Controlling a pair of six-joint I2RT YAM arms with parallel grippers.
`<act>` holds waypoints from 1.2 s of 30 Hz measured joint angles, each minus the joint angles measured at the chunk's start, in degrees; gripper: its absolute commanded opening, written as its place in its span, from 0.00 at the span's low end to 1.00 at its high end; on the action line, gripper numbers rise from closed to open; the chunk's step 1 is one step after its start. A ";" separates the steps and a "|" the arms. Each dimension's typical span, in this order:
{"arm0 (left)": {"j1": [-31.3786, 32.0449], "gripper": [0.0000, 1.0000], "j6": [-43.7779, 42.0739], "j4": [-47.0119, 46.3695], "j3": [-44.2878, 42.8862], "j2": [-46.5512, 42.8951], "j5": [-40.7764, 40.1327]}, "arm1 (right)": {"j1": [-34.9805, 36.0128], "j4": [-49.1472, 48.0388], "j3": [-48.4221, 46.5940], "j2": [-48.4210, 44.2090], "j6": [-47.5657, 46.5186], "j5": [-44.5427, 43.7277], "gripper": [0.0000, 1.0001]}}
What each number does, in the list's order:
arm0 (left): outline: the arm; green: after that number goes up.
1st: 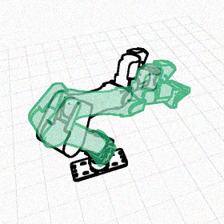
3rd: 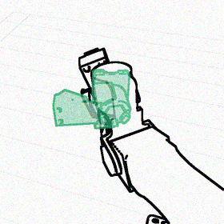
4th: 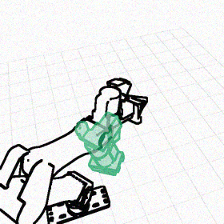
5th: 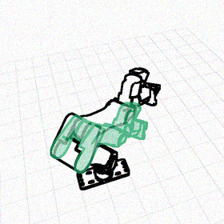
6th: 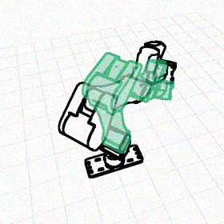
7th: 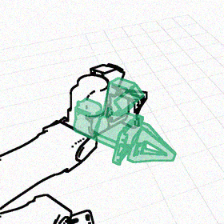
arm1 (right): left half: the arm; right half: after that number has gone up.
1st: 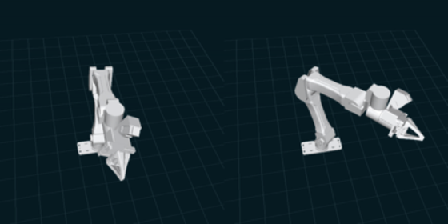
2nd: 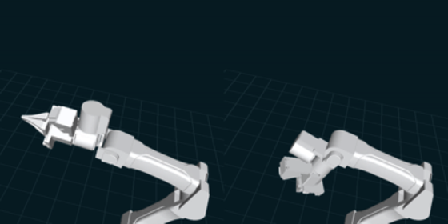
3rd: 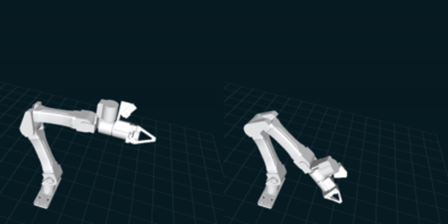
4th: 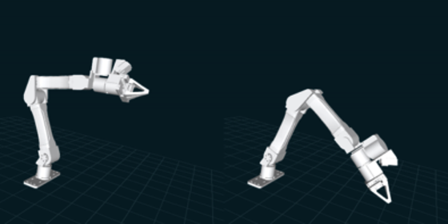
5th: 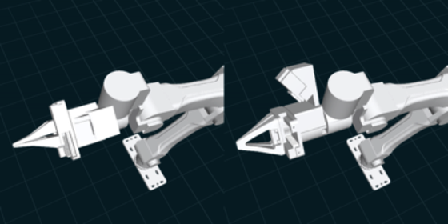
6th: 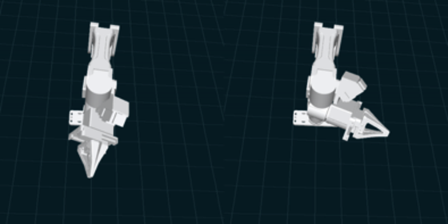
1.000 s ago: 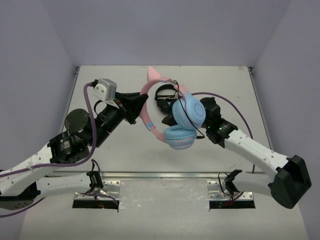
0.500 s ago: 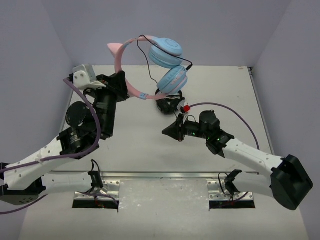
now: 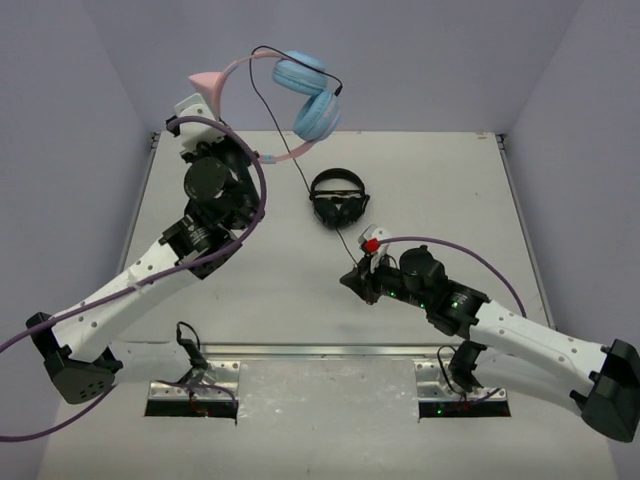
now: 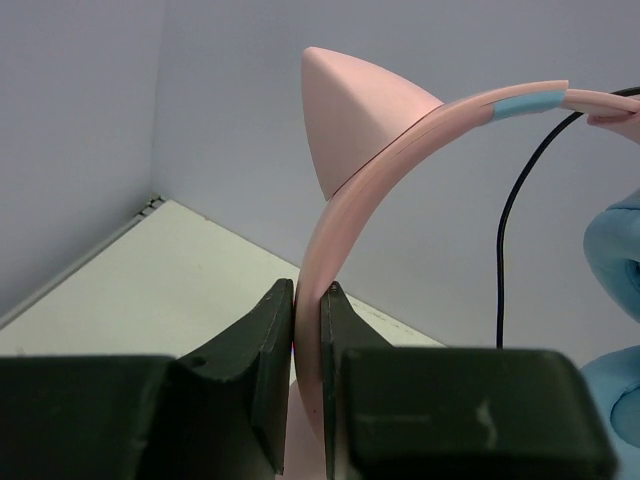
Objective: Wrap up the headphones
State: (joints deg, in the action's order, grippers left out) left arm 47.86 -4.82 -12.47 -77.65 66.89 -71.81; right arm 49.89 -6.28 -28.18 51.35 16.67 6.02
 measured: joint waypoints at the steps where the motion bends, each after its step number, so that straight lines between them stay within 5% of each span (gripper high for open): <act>1: -0.72 0.00 -0.28 0.02 -0.04 0.72 -0.13 | 0.83 1.22 -0.02 -0.42 -0.20 -0.85 0.01; 8: -3.67 0.00 -2.12 0.09 -0.04 3.72 0.52 | 8.72 11.56 -5.38 -0.66 -2.84 -6.75 0.01; 21: -6.47 0.00 -2.51 -4.46 13.05 7.74 2.86 | 18.03 31.56 -33.73 3.41 -8.46 -14.47 0.01; 36: -10.49 0.01 -2.23 0.11 22.75 6.16 36.24 | 18.03 44.26 -52.65 11.39 -22.82 -29.66 0.01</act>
State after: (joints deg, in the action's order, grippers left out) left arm 37.36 -7.05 -12.36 -54.89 73.06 -35.57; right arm 67.92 37.98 -80.84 62.74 -6.15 -23.64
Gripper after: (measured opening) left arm 0.106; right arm 0.013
